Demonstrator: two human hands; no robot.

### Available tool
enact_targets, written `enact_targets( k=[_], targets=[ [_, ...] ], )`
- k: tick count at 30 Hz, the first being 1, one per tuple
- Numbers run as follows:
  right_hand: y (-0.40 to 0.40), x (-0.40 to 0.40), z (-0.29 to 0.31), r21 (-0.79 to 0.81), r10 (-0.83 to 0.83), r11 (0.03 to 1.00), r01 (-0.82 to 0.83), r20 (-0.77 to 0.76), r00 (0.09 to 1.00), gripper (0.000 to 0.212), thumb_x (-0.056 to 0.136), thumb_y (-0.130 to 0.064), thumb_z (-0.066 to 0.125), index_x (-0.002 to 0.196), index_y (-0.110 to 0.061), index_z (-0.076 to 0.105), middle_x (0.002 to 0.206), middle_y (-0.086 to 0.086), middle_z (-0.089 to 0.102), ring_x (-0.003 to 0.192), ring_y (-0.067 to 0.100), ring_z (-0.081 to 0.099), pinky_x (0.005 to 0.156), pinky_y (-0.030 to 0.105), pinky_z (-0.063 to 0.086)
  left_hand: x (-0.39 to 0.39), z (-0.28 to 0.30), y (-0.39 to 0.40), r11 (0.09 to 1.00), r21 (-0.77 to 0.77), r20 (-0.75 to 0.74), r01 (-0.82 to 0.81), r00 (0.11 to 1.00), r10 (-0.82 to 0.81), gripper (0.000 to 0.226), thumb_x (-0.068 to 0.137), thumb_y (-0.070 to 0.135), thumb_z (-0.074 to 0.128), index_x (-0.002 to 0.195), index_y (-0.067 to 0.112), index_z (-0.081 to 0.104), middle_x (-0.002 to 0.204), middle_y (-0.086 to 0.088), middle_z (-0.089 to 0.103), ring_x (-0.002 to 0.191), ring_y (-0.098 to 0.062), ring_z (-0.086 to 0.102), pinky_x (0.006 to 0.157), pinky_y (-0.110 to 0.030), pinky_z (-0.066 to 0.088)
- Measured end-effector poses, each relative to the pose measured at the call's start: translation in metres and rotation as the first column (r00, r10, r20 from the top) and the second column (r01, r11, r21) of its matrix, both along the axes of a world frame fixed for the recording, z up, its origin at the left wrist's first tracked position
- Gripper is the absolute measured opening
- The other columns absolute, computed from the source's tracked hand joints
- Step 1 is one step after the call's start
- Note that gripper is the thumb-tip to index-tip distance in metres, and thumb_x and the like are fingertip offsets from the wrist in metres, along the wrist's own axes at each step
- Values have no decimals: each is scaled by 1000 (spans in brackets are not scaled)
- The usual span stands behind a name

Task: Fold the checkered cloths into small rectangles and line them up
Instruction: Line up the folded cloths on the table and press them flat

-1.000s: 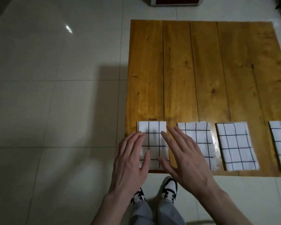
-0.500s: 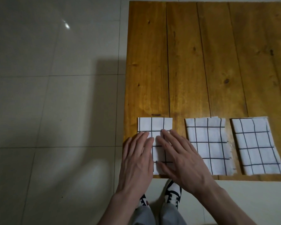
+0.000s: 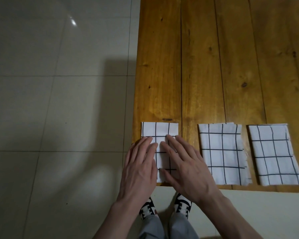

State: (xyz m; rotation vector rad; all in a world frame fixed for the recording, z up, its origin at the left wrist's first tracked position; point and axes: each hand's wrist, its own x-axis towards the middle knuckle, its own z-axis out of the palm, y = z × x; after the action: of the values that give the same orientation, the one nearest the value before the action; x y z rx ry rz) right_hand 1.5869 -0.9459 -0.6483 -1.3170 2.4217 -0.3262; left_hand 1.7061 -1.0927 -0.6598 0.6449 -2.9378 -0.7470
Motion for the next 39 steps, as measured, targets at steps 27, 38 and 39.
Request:
enact_targets(
  k=[27, 38, 39],
  targets=[
    [114, -68, 23, -49, -134, 990, 130, -94, 986, 73, 101, -46, 48, 166, -21, 25, 172, -1, 25, 161, 16, 16, 127, 44, 26, -76, 25, 98, 998, 45, -86, 42, 996, -38, 42, 107, 22, 46, 149, 16, 52, 159, -1, 45, 153, -17, 34, 125, -41, 34],
    [152, -78, -2, -16, -56, 998, 55, -80, 995, 70, 99, -50, 42, 161, -19, 38, 169, 1, 33, 157, 26, 30, 121, 45, 37, -77, 5, 152, 997, -25, 32, 67, 997, -66, 52, 104, 29, 34, 152, 15, 47, 161, -3, 45, 152, -19, 37, 119, -45, 41],
    [152, -76, -4, -19, -52, 999, 51, -77, 996, 70, 99, -50, 42, 161, -19, 39, 169, 2, 33, 157, 26, 30, 121, 45, 36, -75, 4, 152, 997, -43, 43, 60, 997, -58, 52, 103, 29, 34, 151, 15, 48, 160, -4, 46, 152, -20, 38, 119, -45, 42]
  ],
)
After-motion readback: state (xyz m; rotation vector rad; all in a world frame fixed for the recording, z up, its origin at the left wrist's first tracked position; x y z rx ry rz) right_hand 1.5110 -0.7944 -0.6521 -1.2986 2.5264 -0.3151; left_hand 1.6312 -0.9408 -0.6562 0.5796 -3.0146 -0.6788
